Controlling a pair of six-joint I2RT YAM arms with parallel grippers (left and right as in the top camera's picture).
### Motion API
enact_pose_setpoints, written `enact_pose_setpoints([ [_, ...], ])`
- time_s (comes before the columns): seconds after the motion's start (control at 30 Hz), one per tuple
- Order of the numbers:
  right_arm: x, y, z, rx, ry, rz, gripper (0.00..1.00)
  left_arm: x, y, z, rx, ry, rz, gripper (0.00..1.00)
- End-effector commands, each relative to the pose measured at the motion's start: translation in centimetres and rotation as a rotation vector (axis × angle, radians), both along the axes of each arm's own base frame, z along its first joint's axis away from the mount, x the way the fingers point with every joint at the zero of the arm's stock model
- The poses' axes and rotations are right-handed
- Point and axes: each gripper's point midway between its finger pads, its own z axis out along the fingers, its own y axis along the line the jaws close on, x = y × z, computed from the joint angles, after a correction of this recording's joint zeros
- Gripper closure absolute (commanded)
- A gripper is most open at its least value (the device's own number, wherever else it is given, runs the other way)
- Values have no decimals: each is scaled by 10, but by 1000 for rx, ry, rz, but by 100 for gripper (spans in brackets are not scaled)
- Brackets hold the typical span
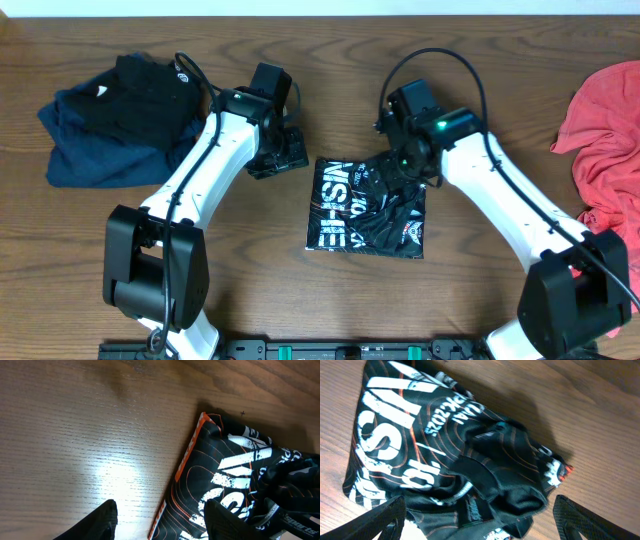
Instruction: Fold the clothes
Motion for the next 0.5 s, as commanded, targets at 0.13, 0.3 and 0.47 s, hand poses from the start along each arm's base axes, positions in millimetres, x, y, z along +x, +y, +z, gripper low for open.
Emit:
enact_pose_setpoints([
  [0.13,4,-4,-24,-113,8,-35,11,-3,3,-6,17,15,-12,42],
  [0.3,-4,-12,-35,-148,67,-37,29,-3,3,-6,17,15,-12,42],
  [0.47,-2,-14,-36,-159,59,-46,67,-3,3,-6,17,15,-12,42],
])
